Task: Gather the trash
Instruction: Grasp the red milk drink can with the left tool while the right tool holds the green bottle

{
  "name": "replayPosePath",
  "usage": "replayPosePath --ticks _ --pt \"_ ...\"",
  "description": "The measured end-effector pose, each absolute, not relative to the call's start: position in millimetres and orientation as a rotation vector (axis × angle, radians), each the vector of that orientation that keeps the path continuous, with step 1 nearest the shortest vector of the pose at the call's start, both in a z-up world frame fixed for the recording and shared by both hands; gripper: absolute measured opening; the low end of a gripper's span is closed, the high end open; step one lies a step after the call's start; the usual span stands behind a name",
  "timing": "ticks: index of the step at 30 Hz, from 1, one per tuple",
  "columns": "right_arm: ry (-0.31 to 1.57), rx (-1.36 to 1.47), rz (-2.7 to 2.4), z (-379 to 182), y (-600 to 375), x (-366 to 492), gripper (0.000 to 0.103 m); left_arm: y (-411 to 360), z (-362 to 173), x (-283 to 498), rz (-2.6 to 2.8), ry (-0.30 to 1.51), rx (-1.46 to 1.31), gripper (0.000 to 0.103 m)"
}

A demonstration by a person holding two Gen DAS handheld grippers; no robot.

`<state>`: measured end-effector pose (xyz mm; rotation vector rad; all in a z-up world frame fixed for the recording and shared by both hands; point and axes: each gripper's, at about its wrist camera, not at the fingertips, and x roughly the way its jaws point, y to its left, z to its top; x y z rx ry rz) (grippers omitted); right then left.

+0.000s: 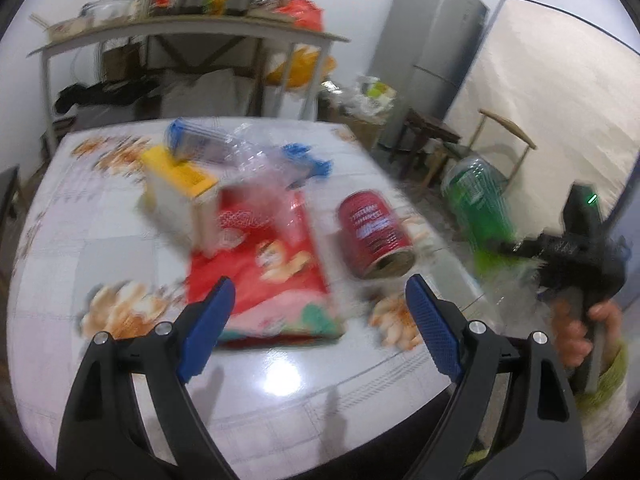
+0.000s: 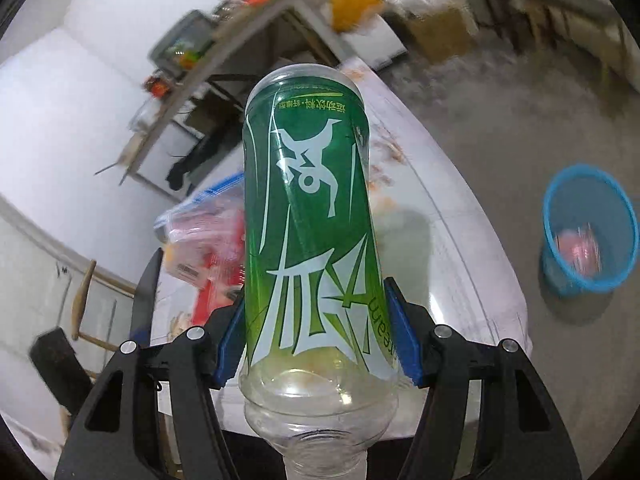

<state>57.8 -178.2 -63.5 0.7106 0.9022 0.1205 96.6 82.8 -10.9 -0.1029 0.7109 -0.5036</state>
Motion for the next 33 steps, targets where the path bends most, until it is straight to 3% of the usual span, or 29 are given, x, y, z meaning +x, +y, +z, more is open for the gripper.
replayPosePath --ticks 7,16,26,33 --pt "0.930 0.735 0.108 -86 -173 71 0.062 20 0 128 -0.540 0.721 -0.014 0.083" --pt "0.938 0.716 0.104 -99 -173 79 0.062 -29 -28 183 -0.508 0.884 0.024 0.083" --pt "0.939 0.715 0.129 -102 -178 80 0.063 -41 -54 216 -0.472 1.047 0.030 0.082" --pt "0.957 0.709 0.140 -101 -178 88 0.063 -56 -59 220 -0.443 1.047 0.112 0.079"
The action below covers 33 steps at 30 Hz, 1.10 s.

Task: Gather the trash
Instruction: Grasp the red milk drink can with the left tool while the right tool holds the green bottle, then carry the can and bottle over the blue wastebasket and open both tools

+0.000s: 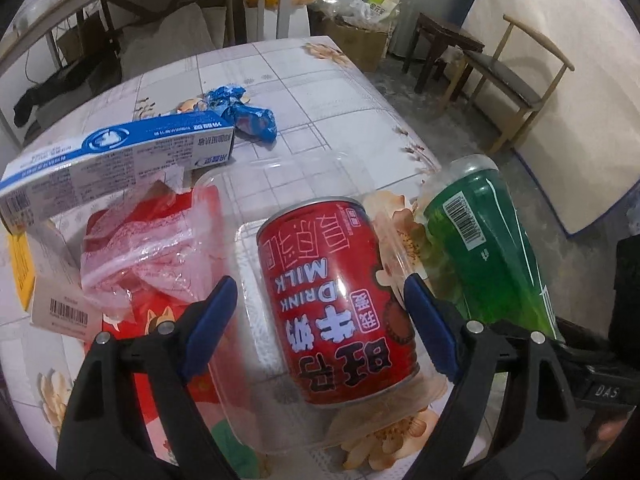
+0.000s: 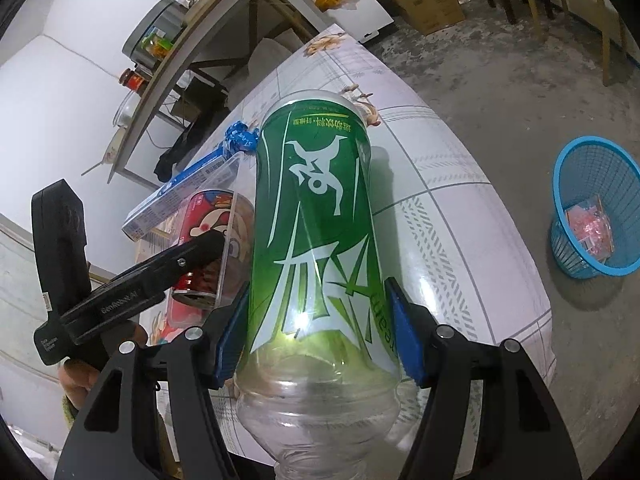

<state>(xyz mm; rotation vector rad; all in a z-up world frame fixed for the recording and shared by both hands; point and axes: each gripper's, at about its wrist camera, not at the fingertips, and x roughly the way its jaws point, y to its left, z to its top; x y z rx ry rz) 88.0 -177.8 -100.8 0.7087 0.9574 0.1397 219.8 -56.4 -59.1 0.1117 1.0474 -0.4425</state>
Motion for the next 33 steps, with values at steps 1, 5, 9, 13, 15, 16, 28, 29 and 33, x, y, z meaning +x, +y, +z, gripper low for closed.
replayPosePath --ticks 1,5,9,13,15,16,28,29,33 --pt "0.960 0.705 0.140 -100 -177 89 0.063 -59 -59 220 -0.437 1.052 0.130 0.077" --pt "0.971 0.696 0.145 -101 -175 94 0.063 -62 -65 222 -0.425 1.089 0.156 0.064" --pt "0.979 0.699 0.149 -101 -175 96 0.063 -60 -64 218 -0.415 1.075 0.152 0.064" --pt "0.990 0.689 0.150 -100 -173 99 0.063 -57 -63 216 -0.412 1.065 0.136 0.063" --pt "0.994 0.684 0.153 -100 -173 100 0.063 -55 -60 212 -0.408 1.047 0.131 0.063" --pt "0.995 0.684 0.154 -101 -173 100 0.063 -53 -57 210 -0.405 1.037 0.129 0.063" --pt "0.975 0.716 0.163 -102 -173 97 0.058 -45 -32 194 -0.388 0.917 0.116 0.062" --pt "0.974 0.718 0.161 -102 -173 96 0.058 -44 -32 193 -0.386 0.914 0.112 0.062" --pt "0.971 0.714 0.158 -100 -172 94 0.058 -40 -29 190 -0.393 0.884 0.097 0.062"
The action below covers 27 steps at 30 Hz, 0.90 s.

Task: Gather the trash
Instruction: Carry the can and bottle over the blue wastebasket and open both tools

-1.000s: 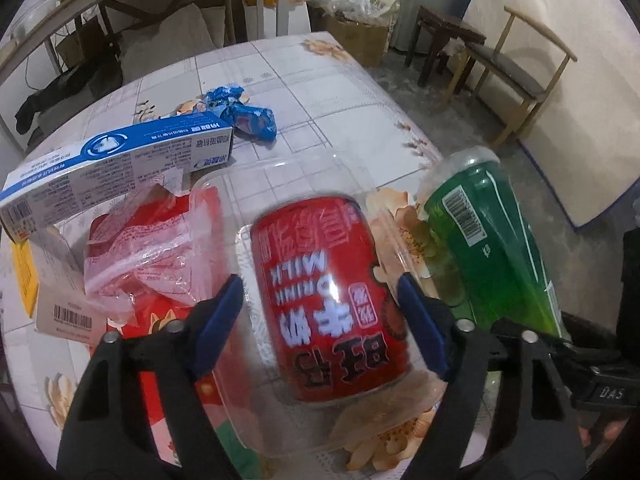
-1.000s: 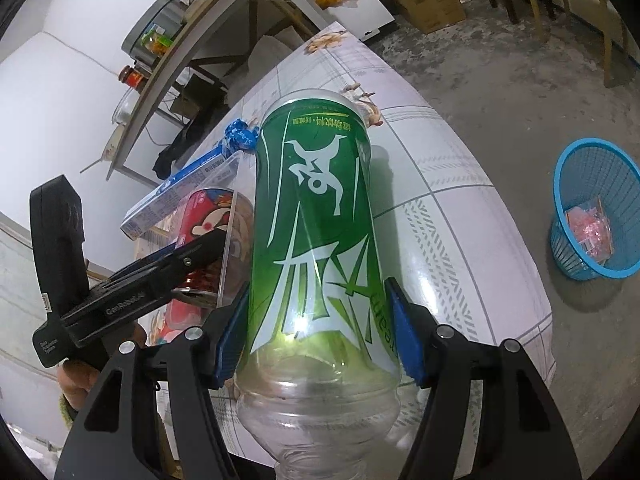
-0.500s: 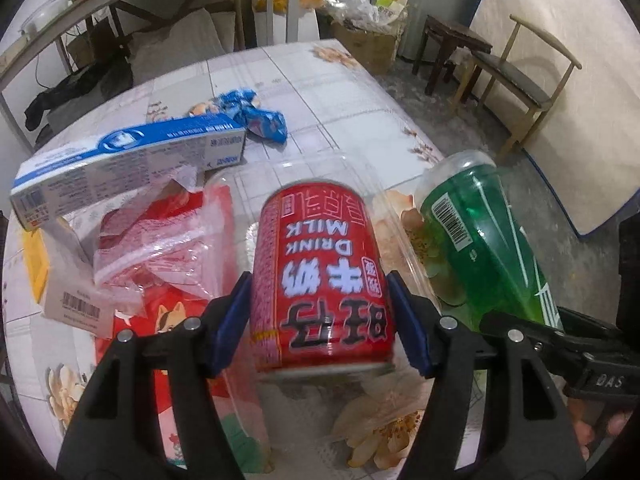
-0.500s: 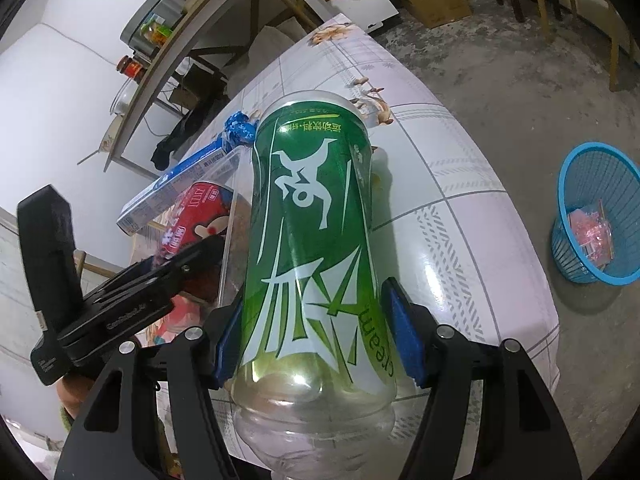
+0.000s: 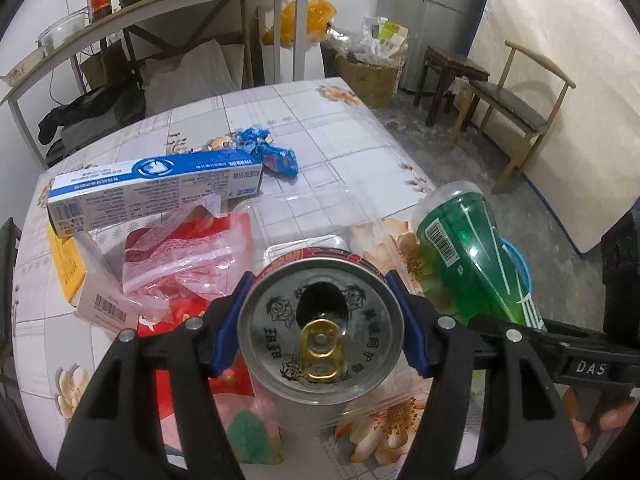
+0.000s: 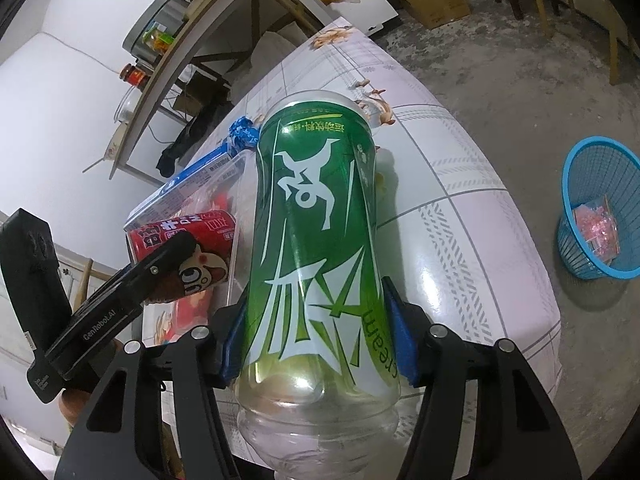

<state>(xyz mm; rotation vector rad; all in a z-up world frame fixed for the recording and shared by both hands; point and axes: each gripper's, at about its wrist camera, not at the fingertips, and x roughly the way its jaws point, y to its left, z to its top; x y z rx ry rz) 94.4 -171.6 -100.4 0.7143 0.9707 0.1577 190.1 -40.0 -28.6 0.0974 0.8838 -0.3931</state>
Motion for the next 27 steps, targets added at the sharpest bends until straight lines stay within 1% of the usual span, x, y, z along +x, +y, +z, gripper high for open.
replayPosePath --ticks 11,16,20,23,27 --pt "0.913 0.749 0.179 -87 -179 82 0.058 -34 3 173 -0.423 0.788 0.090 0.062" --pt "0.822 0.802 0.150 -70 -207 57 0.058 -46 27 161 -0.481 0.746 0.086 0.062" --pt "0.728 0.858 0.041 -58 -253 19 0.058 -73 47 152 -0.574 0.716 0.094 0.062" --pt "0.668 0.928 -0.081 -60 -297 -16 0.058 -108 55 149 -0.675 0.725 0.101 0.062" --pt "0.624 1.104 -0.215 -91 -357 -63 0.058 -167 49 153 -0.802 0.819 0.122 0.062"
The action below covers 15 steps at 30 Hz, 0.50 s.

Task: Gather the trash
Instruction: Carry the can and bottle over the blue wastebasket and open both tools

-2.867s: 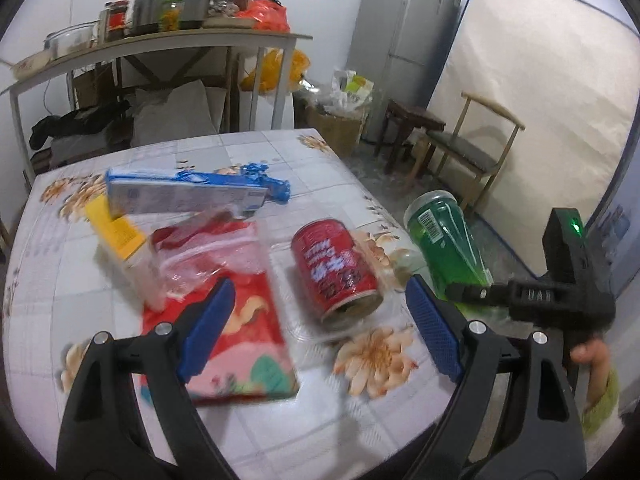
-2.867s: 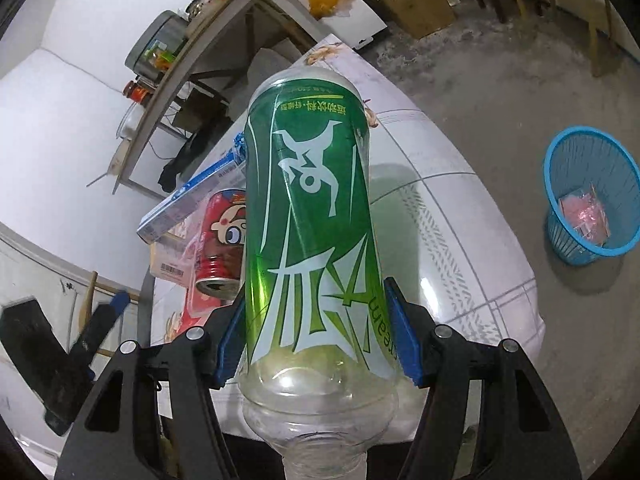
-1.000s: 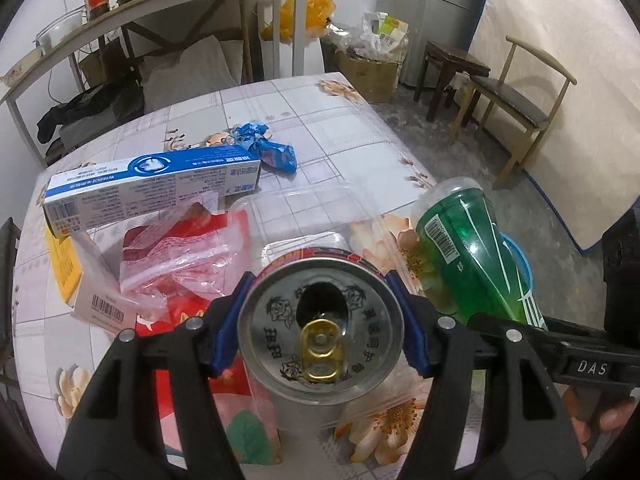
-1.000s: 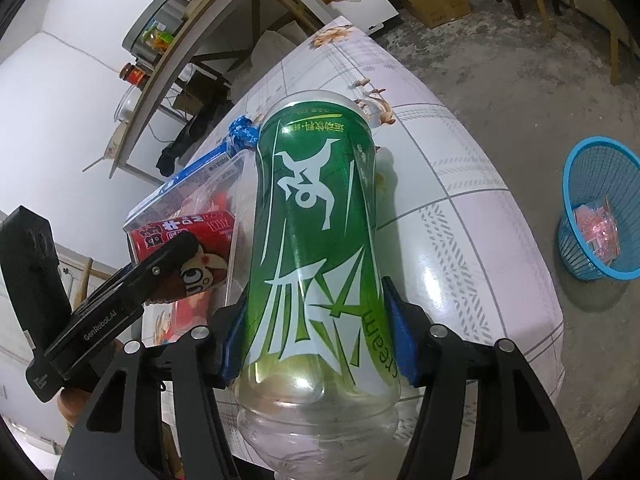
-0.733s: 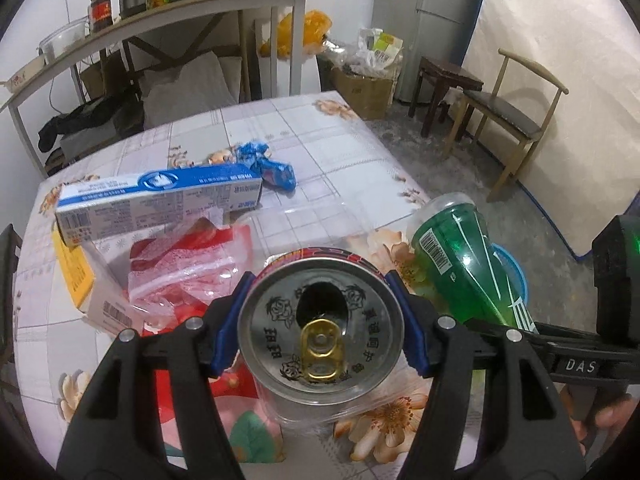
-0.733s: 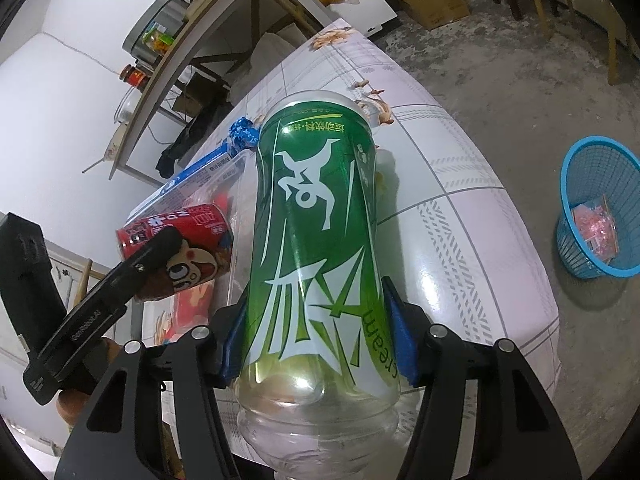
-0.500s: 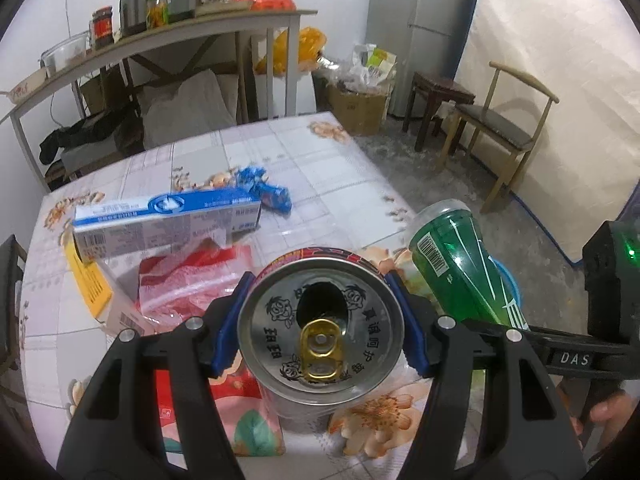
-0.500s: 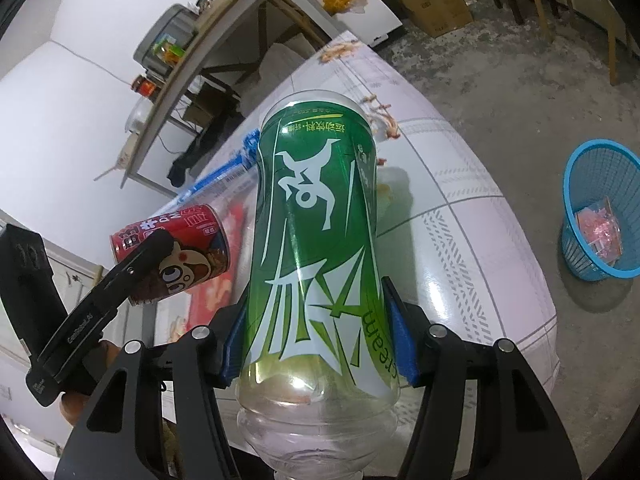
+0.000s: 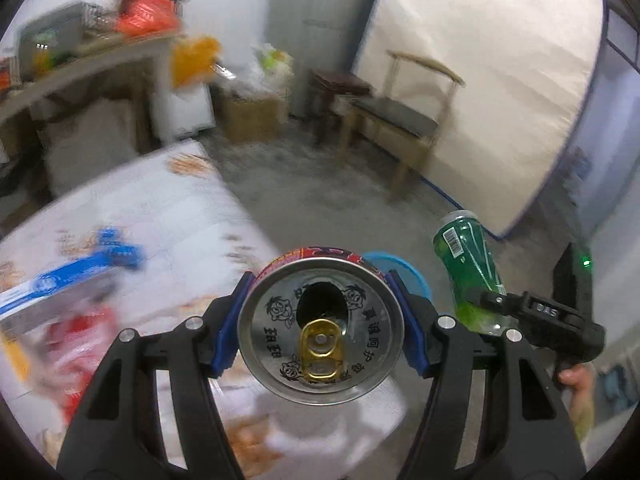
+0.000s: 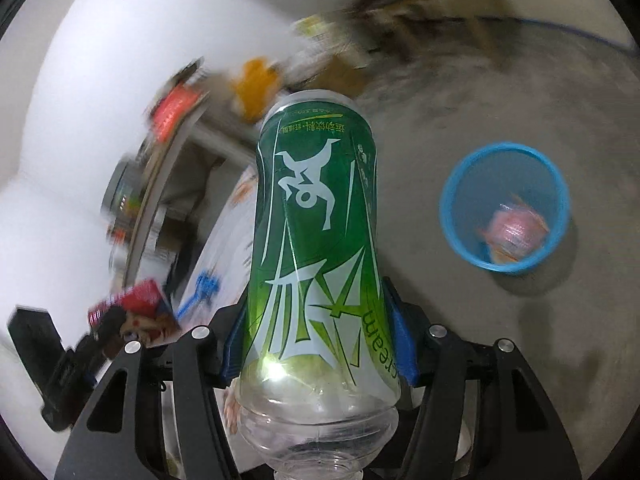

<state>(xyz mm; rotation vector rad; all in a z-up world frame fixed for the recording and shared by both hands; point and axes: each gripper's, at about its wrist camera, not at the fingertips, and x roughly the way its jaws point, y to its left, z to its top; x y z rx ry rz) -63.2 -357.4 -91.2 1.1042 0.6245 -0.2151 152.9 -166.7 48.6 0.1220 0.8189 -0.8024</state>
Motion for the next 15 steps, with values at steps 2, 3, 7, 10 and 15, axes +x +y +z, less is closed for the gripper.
replayPosePath --ticks 2,3,7,10,15 --pt "0.633 1.181 -0.262 -115 -377 -79 0.058 -206 32 160 -0.870 0.916 0.140 0.062" --pt "0.642 1.211 -0.275 -125 -383 -83 0.058 -230 20 164 -0.887 0.979 0.157 0.062" --pt "0.708 1.346 -0.310 -177 -408 -87 0.058 -301 -21 164 -0.913 1.091 0.275 0.062" --pt "0.753 1.402 -0.314 -205 -430 -75 0.058 -347 -45 164 -0.927 1.149 0.326 0.062" --pt "0.793 1.421 -0.361 -233 -483 -36 0.061 -397 -60 185 -0.951 1.190 0.256 0.073"
